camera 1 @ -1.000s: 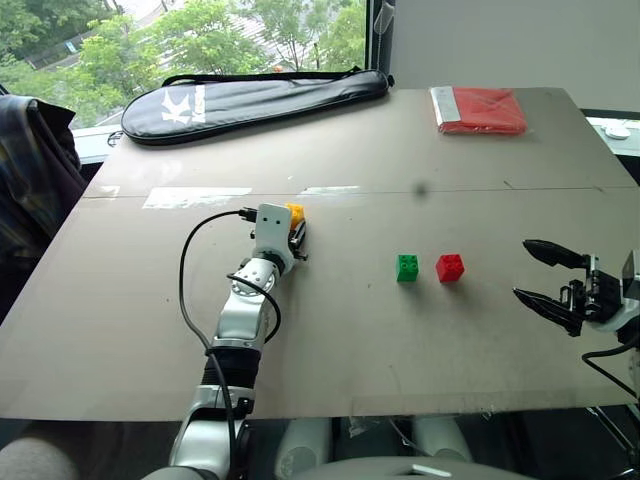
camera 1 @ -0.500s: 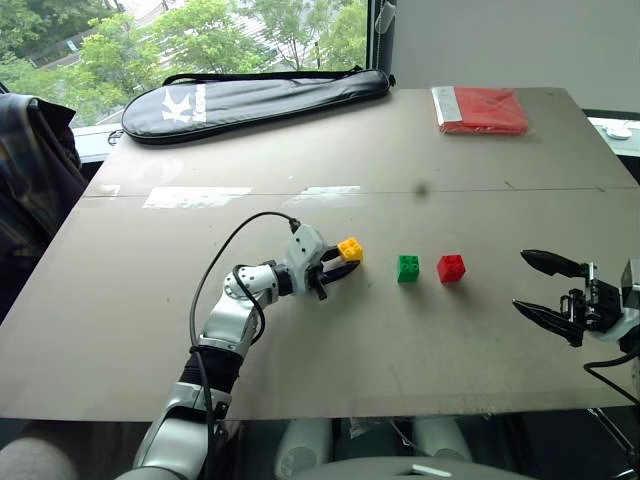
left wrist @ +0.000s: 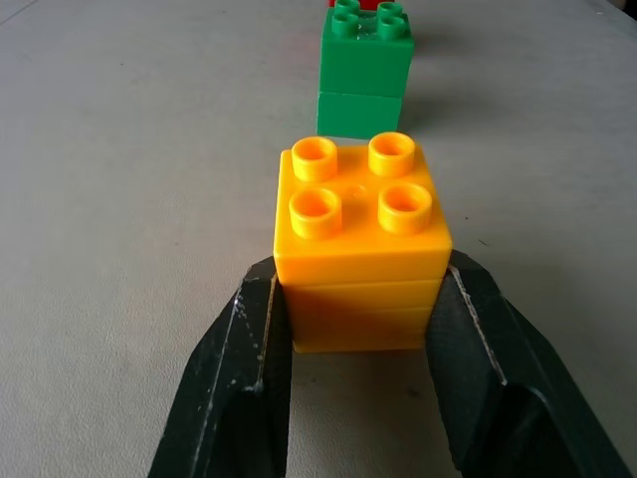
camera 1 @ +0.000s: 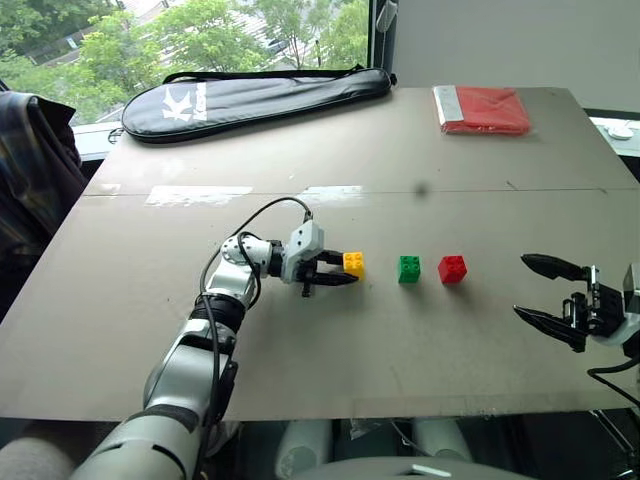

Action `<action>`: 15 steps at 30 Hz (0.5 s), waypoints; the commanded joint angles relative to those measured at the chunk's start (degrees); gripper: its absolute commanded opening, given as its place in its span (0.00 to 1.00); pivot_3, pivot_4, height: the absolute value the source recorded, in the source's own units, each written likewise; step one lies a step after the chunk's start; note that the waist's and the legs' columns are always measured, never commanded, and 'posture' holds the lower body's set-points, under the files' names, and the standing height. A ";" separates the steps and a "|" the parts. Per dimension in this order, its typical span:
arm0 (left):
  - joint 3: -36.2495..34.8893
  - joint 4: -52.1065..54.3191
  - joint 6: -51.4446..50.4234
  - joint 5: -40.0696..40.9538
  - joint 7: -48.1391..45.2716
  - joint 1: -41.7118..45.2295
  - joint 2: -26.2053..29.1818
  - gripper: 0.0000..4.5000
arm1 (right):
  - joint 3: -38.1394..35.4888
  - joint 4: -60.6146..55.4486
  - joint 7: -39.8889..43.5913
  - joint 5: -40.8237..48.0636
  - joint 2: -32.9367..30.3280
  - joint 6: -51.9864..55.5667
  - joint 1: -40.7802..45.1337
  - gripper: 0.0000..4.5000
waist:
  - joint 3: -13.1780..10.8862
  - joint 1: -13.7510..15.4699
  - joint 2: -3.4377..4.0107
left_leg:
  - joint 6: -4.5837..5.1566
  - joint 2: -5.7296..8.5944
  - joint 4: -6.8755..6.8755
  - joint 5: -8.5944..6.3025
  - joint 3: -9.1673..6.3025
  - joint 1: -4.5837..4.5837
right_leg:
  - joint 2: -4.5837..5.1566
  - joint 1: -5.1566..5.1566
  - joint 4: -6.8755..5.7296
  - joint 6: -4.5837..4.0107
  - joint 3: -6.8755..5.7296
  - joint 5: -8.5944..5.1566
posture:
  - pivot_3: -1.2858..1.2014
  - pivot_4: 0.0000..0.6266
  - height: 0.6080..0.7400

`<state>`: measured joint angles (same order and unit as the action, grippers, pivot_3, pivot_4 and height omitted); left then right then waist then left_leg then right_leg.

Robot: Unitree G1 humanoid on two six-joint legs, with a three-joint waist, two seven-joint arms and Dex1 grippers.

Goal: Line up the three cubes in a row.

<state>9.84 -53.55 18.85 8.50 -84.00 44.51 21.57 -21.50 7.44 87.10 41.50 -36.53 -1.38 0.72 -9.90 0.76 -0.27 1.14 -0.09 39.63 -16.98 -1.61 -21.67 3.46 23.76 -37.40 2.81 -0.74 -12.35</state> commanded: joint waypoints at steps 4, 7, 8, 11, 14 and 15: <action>1.33 -8.25 8.40 -4.77 -1.13 3.83 -2.14 0.28 | -2.28 -3.31 -0.69 1.34 -0.06 -0.79 -1.89 1.00 | 0.00 0.05 -0.01 | 0.00 0.01 0.00 0.00 0.00 0.00 | 0.01 0.00 0.00 0.01 0.00 0.00 | 0.52 0.24 0.75; 1.00 -10.05 9.17 -5.44 -1.18 4.73 -2.56 0.28 | -2.33 -3.81 -0.92 1.55 -0.02 -0.90 -2.55 1.00 | 0.00 0.05 -0.01 | 0.00 0.01 0.00 0.00 -0.02 0.00 | 0.01 0.00 -0.01 0.01 -0.01 -0.01 | 0.52 0.24 0.75; 0.86 -10.40 9.30 -5.52 -1.20 4.93 -2.70 0.28 | -2.34 -3.90 -1.01 1.59 0.01 -0.95 -2.72 1.00 | 0.00 0.11 -0.01 | 0.00 0.01 0.00 0.00 -0.02 0.00 | 0.01 -0.01 -0.01 0.01 -0.01 0.00 | 0.52 0.24 0.75; 0.50 -10.93 9.31 -5.67 -1.42 5.12 -3.10 0.28 | -2.43 -3.84 -1.00 1.71 -0.04 -1.15 -3.11 1.00 | 0.00 0.11 -0.01 | 0.00 0.01 0.03 0.00 -0.03 0.01 | 0.02 -0.02 -0.02 0.02 -0.03 0.00 | 0.52 0.24 0.75; 0.31 -11.25 9.53 -5.98 -1.47 5.14 -3.23 0.56 | -2.24 -3.94 -1.22 1.67 -0.10 -1.10 -2.97 1.00 | 0.00 0.08 -0.01 | 0.00 0.01 0.04 0.00 -0.04 0.00 | 0.02 -0.02 -0.02 0.02 -0.03 0.00 | 0.52 0.24 0.75; 0.22 -11.35 9.63 -6.12 -1.46 5.12 -3.24 0.65 | -2.20 -3.96 -1.26 1.68 -0.14 -1.06 -2.91 1.00 | 0.01 0.08 -0.01 | 0.00 0.02 0.04 0.00 -0.05 -0.01 | 0.01 -0.02 -0.02 0.02 -0.03 -0.01 | 0.52 0.24 0.75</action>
<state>9.53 -63.94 28.05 3.72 -85.30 49.54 18.54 -21.55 5.05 85.89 42.03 -36.42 -1.64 -2.27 -9.90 0.84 -0.28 1.14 -0.07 39.66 -16.98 -1.66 -21.67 3.47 23.74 -37.42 2.84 -0.78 -12.36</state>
